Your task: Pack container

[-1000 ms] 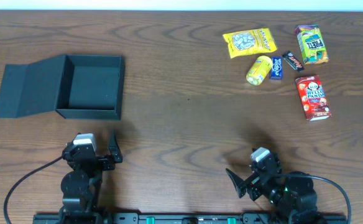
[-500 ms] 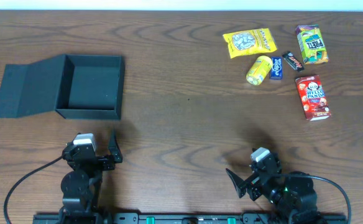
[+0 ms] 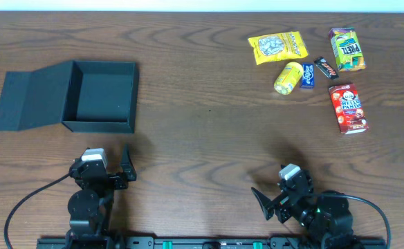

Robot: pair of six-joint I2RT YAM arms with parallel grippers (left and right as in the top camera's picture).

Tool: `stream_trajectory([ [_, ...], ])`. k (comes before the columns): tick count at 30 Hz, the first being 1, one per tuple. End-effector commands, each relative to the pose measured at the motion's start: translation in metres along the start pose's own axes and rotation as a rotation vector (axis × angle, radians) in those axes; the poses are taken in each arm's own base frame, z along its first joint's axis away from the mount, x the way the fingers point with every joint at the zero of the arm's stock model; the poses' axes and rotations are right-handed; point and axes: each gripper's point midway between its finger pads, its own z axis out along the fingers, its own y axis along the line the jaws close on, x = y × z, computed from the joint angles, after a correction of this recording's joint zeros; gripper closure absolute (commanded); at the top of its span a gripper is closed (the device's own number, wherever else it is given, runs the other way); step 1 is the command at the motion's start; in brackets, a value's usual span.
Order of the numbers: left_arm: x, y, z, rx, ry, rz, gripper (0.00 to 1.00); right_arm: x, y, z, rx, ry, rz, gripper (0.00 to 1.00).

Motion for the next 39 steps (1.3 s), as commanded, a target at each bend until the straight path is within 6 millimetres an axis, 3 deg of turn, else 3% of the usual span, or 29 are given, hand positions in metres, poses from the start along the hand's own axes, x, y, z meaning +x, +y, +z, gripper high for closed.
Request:
stream_trajectory([
  [1,0.012,0.002,0.003,-0.005,0.024,-0.01,0.05,0.0,0.001,0.0,-0.005,-0.005,-0.018,0.01],
  [7,0.01,0.001,0.003,-0.001,0.016,-0.014,0.05,0.0,0.001,0.0,-0.005,-0.005,-0.018,0.01],
  [15,-0.011,-0.002,0.003,0.021,-0.067,-0.242,0.05,0.0,0.001,0.0,-0.005,-0.005,-0.018,0.01],
  [20,-0.037,-0.005,-0.001,0.038,-0.143,-0.232,0.05,0.0,0.001,0.0,-0.005,-0.005,-0.018,0.01],
  [27,-0.098,-0.012,0.001,0.018,-0.136,-0.076,0.05,0.0,0.001,0.0,-0.005,-0.005,-0.017,0.01],
  [33,-0.12,-0.018,0.045,-0.008,0.033,-0.031,0.05,0.0,0.001,0.0,-0.005,-0.005,-0.018,0.01],
  [39,-0.115,-0.021,0.109,-0.041,0.272,0.012,0.05,0.0,0.001,0.0,-0.005,-0.005,-0.018,0.01],
])
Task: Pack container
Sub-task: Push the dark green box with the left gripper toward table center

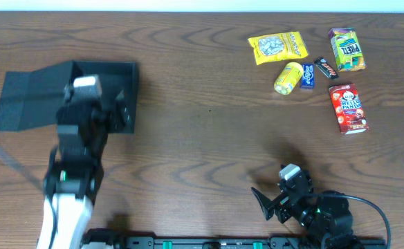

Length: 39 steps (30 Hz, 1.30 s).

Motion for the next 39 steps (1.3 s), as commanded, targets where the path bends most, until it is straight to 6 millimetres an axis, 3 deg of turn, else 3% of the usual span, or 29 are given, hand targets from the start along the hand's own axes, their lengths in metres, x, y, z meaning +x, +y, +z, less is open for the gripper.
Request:
stream_trajectory([
  [1,-0.012,-0.002,0.03,-0.019,0.076,0.033,0.05,0.0,0.001,0.0,-0.005,-0.004,-0.017,0.01],
  [6,0.007,-0.004,0.084,-0.038,0.26,0.041,0.05,0.0,0.001,0.0,-0.005,-0.004,-0.017,0.01],
  [9,0.02,-0.02,0.105,0.051,0.323,0.026,0.05,0.0,0.001,0.0,-0.005,-0.004,-0.017,0.01],
  [15,0.034,-0.024,0.128,0.072,0.342,0.008,0.05,0.0,0.001,0.0,-0.005,-0.004,-0.017,0.01],
  [20,0.058,-0.02,0.142,0.059,0.405,0.001,0.05,0.0,0.001,0.0,-0.005,-0.004,-0.017,0.01],
  [22,0.068,-0.018,0.148,0.054,0.429,0.002,0.0,0.0,0.001,0.0,-0.005,-0.004,-0.017,0.01],
  [28,0.096,-0.014,0.161,0.042,0.5,0.002,0.27,0.0,0.001,0.0,-0.005,-0.004,-0.017,0.01],
  [36,0.103,-0.014,0.164,0.042,0.518,0.001,0.94,0.0,0.001,0.0,-0.005,-0.004,-0.017,0.01],
  [39,0.102,-0.023,0.164,0.095,0.517,-0.011,0.94,0.0,0.001,0.0,-0.005,-0.004,-0.017,0.01],
])
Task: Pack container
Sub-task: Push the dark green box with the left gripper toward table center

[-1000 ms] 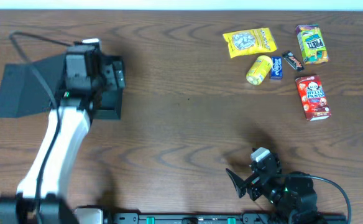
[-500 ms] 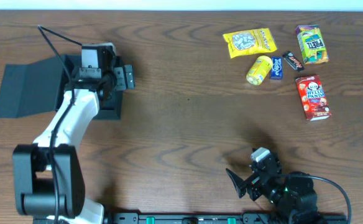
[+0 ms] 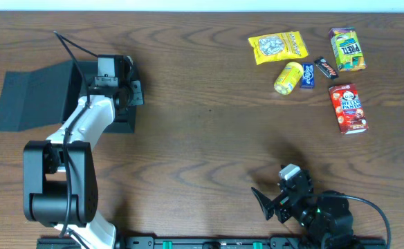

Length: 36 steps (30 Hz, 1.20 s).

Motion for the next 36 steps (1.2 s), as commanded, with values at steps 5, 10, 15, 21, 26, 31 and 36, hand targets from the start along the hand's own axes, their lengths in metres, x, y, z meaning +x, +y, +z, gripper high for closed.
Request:
stream_trajectory([
  [5,-0.01,-0.028,-0.003,0.142,-0.015,0.011,0.94,0.0,0.001,0.0,-0.005,-0.003,-0.017,0.01],
  [10,-0.001,-0.061,-0.002,0.18,-0.005,0.122,0.94,0.0,0.001,0.0,-0.005,-0.003,-0.017,0.01],
  [15,0.015,-0.108,-0.004,0.239,0.005,0.307,0.94,0.0,0.001,0.0,-0.005,-0.003,-0.017,0.01],
  [21,0.045,-0.161,-0.011,0.319,-0.001,0.705,0.94,0.0,0.001,0.0,-0.005,-0.003,-0.017,0.01],
  [26,0.092,-0.203,-0.025,0.486,0.027,1.077,0.94,0.0,0.001,0.0,-0.005,-0.003,-0.017,0.01],
  [31,0.114,-0.217,-0.031,0.533,0.038,1.253,0.94,0.0,0.001,0.0,-0.005,-0.003,-0.017,0.01],
  [36,0.139,-0.222,-0.042,0.655,0.065,1.398,0.94,0.0,0.001,0.0,-0.005,-0.003,-0.017,0.01],
])
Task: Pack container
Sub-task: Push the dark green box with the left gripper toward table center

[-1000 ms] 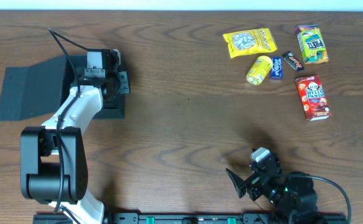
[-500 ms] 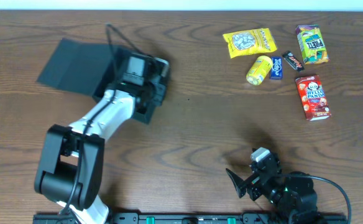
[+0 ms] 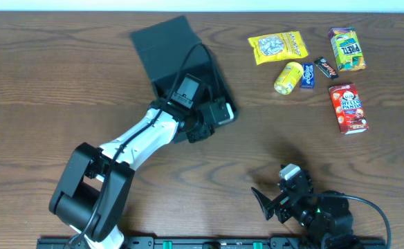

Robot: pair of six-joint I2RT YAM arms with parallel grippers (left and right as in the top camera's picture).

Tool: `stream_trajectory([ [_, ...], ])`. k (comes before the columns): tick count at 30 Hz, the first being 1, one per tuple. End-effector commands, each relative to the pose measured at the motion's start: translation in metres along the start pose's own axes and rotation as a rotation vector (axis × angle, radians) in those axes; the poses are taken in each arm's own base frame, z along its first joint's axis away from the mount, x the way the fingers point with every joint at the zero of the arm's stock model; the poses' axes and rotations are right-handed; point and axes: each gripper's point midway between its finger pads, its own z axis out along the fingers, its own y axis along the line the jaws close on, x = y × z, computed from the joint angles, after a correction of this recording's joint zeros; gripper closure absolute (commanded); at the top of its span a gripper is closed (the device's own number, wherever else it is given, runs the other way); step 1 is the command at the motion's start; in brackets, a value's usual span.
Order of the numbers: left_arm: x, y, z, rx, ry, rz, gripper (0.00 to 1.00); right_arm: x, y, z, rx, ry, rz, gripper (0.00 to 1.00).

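The black box (image 3: 203,77) sits tilted near the table's middle, its open lid (image 3: 167,38) pointing to the far left. My left gripper (image 3: 214,115) is at the box's near right wall and seems shut on it. Snacks lie at the far right: a yellow bag (image 3: 278,47), a yellow pouch (image 3: 288,77), a small blue pack (image 3: 308,75), a small black bar (image 3: 326,67), a green packet (image 3: 346,49) and a red Hello Panda box (image 3: 349,108). My right gripper (image 3: 272,200) rests open at the near edge, holding nothing.
The left arm (image 3: 133,145) stretches diagonally from the near left to the box. A cable (image 3: 188,66) arcs over the box's inside. The table's near edge carries the arm mounts (image 3: 202,242).
The black box has gone from the far left of the table to near the middle, turned so its lid points up-left. My left gripper moved with it. The right arm stayed put.
Both grippers rested at the near edge, with the box open at the far left. My left arm then stood over the box, then at its right wall. Now the box lies near the middle, closer to the snacks, which have not moved.
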Motion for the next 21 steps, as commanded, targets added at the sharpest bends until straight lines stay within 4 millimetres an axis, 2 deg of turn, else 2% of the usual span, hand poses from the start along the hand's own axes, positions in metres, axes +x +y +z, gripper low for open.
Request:
stream_trajectory([
  [1,-0.005,-0.023,0.001,0.11,-0.04,0.163,0.94,0.0,0.001,0.0,-0.005,-0.003,-0.017,0.01],
  [6,0.006,-0.032,0.0,0.151,-0.006,0.251,0.94,0.0,0.001,0.0,-0.005,-0.003,-0.017,0.01],
  [11,0.016,-0.021,0.001,0.095,0.055,0.263,0.94,0.0,0.001,0.0,-0.005,-0.003,-0.017,0.01],
  [12,0.018,-0.017,0.001,0.076,0.071,0.264,0.89,0.0,0.001,0.0,-0.005,-0.003,-0.017,0.01],
  [13,0.02,-0.011,0.001,0.045,0.091,0.259,0.7,0.0,0.001,0.0,-0.005,-0.003,-0.017,0.01],
  [14,0.022,-0.003,0.001,0.007,0.112,0.239,0.29,0.0,0.001,0.0,-0.005,-0.003,-0.017,0.01],
  [15,0.023,0.003,0.0,-0.029,0.128,0.211,0.05,0.0,0.001,0.0,-0.005,-0.003,-0.017,0.01],
  [18,0.016,0.021,-0.007,-0.128,0.125,0.135,0.05,0.0,0.001,0.0,-0.005,-0.003,-0.017,0.01],
  [21,-0.008,0.032,-0.026,-0.2,0.038,0.093,0.05,0.0,0.001,0.0,-0.005,-0.003,-0.017,0.01],
])
